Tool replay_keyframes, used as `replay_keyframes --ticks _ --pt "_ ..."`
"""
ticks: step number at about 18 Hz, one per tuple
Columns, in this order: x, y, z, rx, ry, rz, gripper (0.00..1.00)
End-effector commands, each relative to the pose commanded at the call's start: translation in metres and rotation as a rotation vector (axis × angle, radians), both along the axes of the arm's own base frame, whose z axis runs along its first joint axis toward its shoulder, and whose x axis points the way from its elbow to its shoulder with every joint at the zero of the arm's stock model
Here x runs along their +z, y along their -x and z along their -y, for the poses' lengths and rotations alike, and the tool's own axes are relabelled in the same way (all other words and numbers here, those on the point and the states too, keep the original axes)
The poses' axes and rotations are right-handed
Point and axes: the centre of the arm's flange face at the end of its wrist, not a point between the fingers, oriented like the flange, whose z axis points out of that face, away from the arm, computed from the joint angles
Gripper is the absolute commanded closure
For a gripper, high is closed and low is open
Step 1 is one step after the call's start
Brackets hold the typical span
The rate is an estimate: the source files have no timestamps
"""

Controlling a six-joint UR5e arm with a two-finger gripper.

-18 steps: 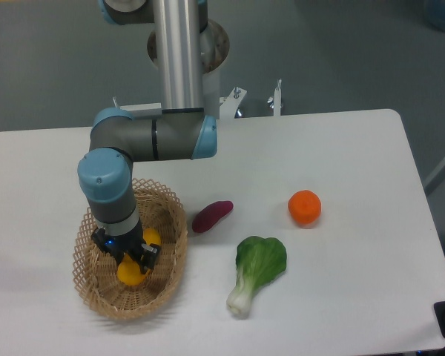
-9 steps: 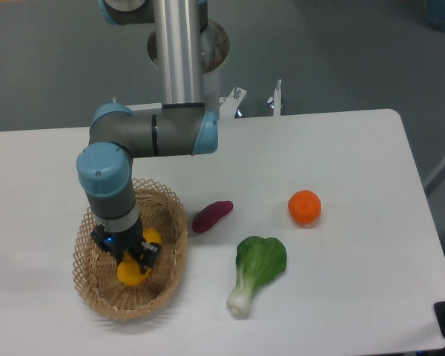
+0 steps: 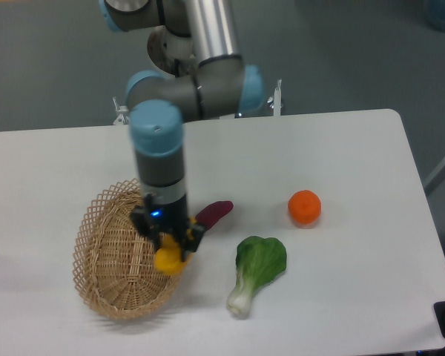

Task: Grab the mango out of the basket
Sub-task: 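Lift the mango up out of the basket, then carry the held mango up and over toward the orange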

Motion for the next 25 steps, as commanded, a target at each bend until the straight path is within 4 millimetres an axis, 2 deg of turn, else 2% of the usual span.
replay_keyframes --ticks 7,13,19,25 --pt "0.027 0.083 0.08 -0.127 0.041 -0.018 0.45" --pt "0.037 0.132 0.128 -0.214 0.067 -0.048 0.45" --pt "0.045 0.157 0.154 -0.239 0.073 -0.06 0.45" --pt "0.052 0.17 0.16 -0.236 0.069 -0.074 0.45"
